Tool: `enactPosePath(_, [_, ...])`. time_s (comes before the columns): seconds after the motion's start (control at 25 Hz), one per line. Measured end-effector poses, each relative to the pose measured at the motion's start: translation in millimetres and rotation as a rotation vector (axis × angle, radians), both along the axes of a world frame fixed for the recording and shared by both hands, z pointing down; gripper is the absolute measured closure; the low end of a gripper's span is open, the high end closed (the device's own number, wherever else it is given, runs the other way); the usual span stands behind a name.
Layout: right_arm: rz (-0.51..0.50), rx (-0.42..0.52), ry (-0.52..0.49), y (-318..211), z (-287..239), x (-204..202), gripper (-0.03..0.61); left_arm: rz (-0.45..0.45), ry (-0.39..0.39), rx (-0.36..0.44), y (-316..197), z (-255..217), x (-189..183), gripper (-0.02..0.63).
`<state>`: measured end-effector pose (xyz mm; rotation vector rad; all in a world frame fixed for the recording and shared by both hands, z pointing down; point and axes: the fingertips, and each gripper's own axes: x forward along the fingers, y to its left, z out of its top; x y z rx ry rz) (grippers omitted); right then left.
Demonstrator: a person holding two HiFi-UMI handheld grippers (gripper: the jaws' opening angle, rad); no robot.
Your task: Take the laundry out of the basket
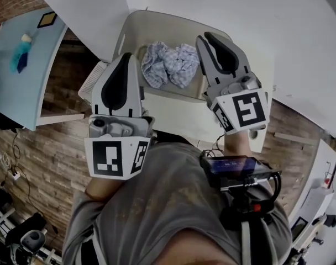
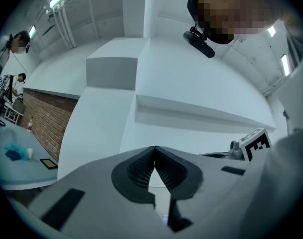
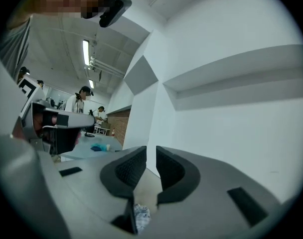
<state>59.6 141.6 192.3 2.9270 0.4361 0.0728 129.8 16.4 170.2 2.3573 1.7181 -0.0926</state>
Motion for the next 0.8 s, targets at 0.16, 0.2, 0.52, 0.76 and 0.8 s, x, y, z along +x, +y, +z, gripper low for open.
enactPosePath(0.16, [-0.061,0.044,-0.099,14,36,39,0.489,0.003,-0.032,0.015,32,8,27,0.604])
enactPosePath(0.2, [-0.074,0.057,-0.127,15,46,45,0.483,0.005,-0.04,0.016,38,9,31,0.604])
enactPosePath(0.52, [-0.149,0.149,-0.352,18,131,84,0.4,0.026,-0.101,0.042,79,24,64,0.604])
enactPosePath(0.76, [-0.145,0.223,-0.491,16,179,89,0.32,0.056,-0.133,0.057,93,40,74,0.604])
enactPosePath(0.8, [-0.141,0.231,-0.516,14,186,87,0.31,0.068,-0.14,0.072,92,48,73,0.604])
